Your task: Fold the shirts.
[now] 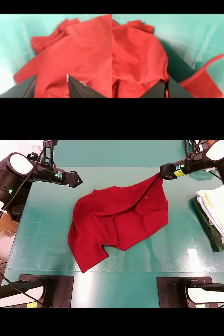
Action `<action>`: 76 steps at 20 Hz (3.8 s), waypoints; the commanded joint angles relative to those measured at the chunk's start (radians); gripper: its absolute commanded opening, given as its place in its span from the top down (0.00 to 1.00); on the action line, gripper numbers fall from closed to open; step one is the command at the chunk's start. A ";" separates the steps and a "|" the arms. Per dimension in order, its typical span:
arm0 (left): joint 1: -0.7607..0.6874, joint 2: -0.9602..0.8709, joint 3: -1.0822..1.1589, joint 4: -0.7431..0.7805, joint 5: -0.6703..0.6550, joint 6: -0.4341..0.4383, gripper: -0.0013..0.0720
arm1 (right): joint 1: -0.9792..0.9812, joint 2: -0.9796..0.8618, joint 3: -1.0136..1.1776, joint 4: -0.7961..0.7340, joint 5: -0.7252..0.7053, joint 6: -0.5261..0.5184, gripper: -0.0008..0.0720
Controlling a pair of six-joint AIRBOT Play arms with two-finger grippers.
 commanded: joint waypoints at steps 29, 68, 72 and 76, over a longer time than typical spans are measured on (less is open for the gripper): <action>0.118 0.274 0.305 -0.051 -0.066 0.057 0.94 | -0.063 0.385 0.110 -0.007 -0.028 -0.034 0.97; 0.364 -0.100 -0.064 0.033 -0.301 -0.005 0.18 | -0.219 -0.134 0.025 0.074 0.259 -0.122 0.49; 0.429 -0.039 -0.288 0.027 -0.318 0.000 0.18 | -0.320 0.035 -0.203 0.329 0.221 -0.134 0.49; 0.429 -0.040 -0.468 -0.084 -0.209 0.044 0.18 | -0.348 0.156 -0.356 0.341 0.167 -0.141 0.49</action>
